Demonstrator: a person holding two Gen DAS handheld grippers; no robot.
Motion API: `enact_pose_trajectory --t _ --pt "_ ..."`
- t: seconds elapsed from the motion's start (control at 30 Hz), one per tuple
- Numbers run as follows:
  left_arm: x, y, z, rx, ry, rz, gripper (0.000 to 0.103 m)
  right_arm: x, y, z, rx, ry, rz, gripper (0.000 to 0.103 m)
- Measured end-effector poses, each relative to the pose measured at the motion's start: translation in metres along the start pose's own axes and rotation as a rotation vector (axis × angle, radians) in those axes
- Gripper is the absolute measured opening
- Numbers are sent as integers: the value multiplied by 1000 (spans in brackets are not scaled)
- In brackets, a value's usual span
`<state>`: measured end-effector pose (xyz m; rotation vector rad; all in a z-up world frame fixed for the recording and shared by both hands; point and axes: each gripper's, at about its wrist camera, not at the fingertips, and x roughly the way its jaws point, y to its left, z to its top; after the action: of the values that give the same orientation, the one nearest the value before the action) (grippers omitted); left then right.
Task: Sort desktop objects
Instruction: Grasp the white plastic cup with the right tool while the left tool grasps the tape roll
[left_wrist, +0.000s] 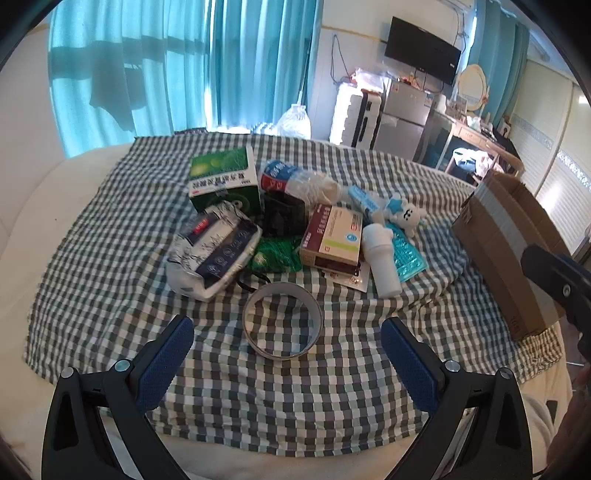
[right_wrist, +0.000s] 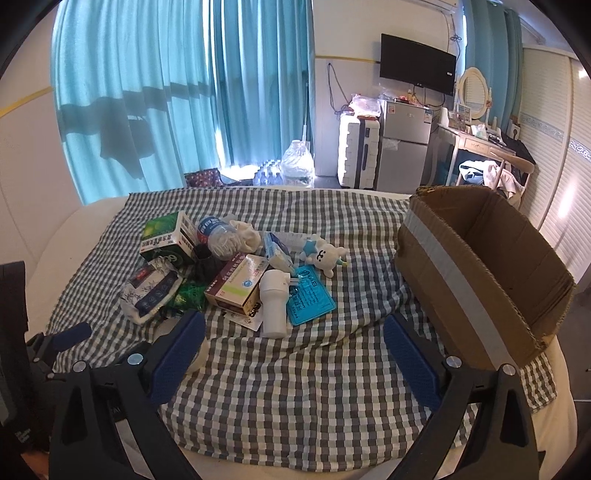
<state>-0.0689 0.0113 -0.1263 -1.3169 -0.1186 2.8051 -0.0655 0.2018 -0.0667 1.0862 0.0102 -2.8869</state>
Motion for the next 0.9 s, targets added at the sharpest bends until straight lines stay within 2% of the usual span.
enact_pose_trajectory --t 0.17,0.3,0.37,0.43,0.57,0.77,0.8,0.83,0.9 --pt "37 -5 -1 32 66 10 103 45 -1 2 1 64 26 90" --pt "64 -3 -5 30 110 16 103 82 0 -2 -10 123 33 89" --pt "77 -2 -6 27 132 18 103 103 2 -4 -22 165 40 80" --pt "90 -2 -8 23 154 20 103 125 4 -5 -35 208 49 75" --pt "111 -1 -11 11 189 25 103 163 5 -2 -35 262 80 73" --pt "138 3 -12 -4 226 38 103 210 10 -5 -45 329 71 72" --pt "140 3 -12 -1 221 39 103 216 9 -6 -35 343 72 69" --pt "141 3 -13 0 215 32 103 223 7 -8 -21 359 76 62" --pt "141 5 -12 -7 209 7 102 228 7 -12 -22 367 65 60"
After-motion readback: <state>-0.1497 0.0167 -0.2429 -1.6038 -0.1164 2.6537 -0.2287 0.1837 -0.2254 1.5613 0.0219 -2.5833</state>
